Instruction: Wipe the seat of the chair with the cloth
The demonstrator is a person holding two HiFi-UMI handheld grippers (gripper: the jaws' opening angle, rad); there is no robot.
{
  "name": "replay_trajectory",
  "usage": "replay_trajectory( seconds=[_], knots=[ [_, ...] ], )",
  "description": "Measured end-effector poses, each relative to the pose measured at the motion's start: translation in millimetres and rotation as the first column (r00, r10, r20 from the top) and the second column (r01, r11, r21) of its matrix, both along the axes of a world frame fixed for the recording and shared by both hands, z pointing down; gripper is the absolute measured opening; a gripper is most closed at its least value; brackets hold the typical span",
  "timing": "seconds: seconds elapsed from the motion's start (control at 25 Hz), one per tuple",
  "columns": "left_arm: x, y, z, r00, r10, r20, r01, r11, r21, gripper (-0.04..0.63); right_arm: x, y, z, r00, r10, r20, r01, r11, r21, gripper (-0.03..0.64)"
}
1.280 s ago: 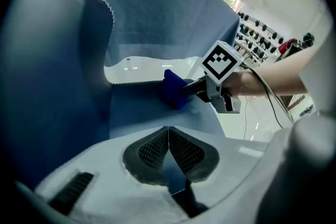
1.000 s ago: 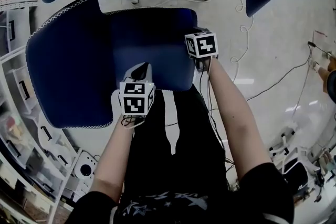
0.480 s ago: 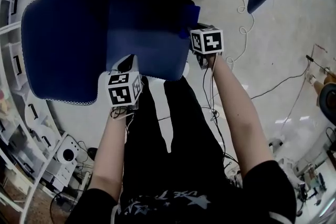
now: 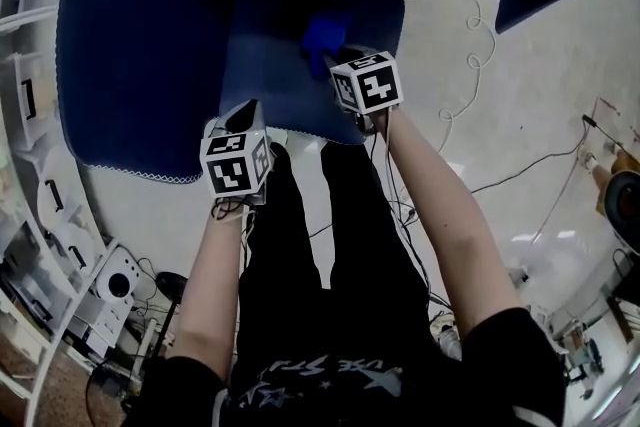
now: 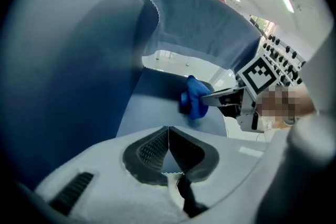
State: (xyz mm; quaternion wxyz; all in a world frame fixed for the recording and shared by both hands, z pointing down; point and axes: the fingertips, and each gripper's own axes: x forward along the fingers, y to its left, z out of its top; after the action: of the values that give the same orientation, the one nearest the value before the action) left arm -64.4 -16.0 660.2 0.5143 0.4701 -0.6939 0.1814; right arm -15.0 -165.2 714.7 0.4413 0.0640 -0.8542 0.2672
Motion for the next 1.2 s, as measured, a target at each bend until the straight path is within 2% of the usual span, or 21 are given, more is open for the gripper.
replay_trajectory(
  seconds=[0.12, 0.32, 0.44, 0.56, 0.8, 1.0, 1.12, 1.2],
  knots=[
    [-7.5, 15.7, 2.4, 0.999, -0.014, -0.041, 0.015, 1.000, 0.003, 0.021, -40.4, 38.3, -1.3, 0.998, -0.053, 0.021, 0.054, 0.998, -0.014, 0.056],
    [-6.7, 20.7, 5.3, 0.995, 0.008, -0.101, -0.006, 1.000, 0.022, 0.020, -100.3, 84.6, 2.2, 0.984, -0.164, 0.065, 0.165, 0.986, -0.010, 0.055],
    [-9.6, 21.7, 4.3, 0.988, -0.010, -0.151, 0.014, 1.000, 0.026, 0.021, -123.2, 98.5, 4.5, 0.971, -0.230, 0.066, 0.230, 0.973, 0.014, 0.056],
    [-8.5, 21.2, 1.3, 0.978, 0.010, -0.206, -0.003, 0.999, 0.036, 0.021, -131.3, 103.2, 10.4, 0.971, -0.233, 0.044, 0.233, 0.972, 0.008, 0.055],
    [8.4, 25.9, 2.3, 0.959, 0.092, -0.267, -0.088, 0.996, 0.027, 0.020, -98.9, 83.7, 25.7, 0.993, -0.117, -0.020, 0.118, 0.993, 0.014, 0.055],
    [25.7, 26.5, 5.3, 0.947, 0.197, -0.254, -0.201, 0.980, 0.011, 0.021, -47.3, 57.3, 31.8, 0.998, 0.042, -0.053, -0.042, 0.999, 0.013, 0.057],
    [30.7, 25.8, 9.2, 0.949, 0.203, -0.243, -0.210, 0.978, -0.002, 0.021, -14.4, 46.6, 33.3, 0.990, 0.126, -0.060, -0.126, 0.992, 0.010, 0.057],
    [32.3, 20.0, 11.2, 0.953, 0.187, -0.236, -0.193, 0.981, 0.000, 0.020, 5.6, 36.6, 33.1, 0.987, 0.145, -0.068, -0.143, 0.989, 0.032, 0.057]
  ],
)
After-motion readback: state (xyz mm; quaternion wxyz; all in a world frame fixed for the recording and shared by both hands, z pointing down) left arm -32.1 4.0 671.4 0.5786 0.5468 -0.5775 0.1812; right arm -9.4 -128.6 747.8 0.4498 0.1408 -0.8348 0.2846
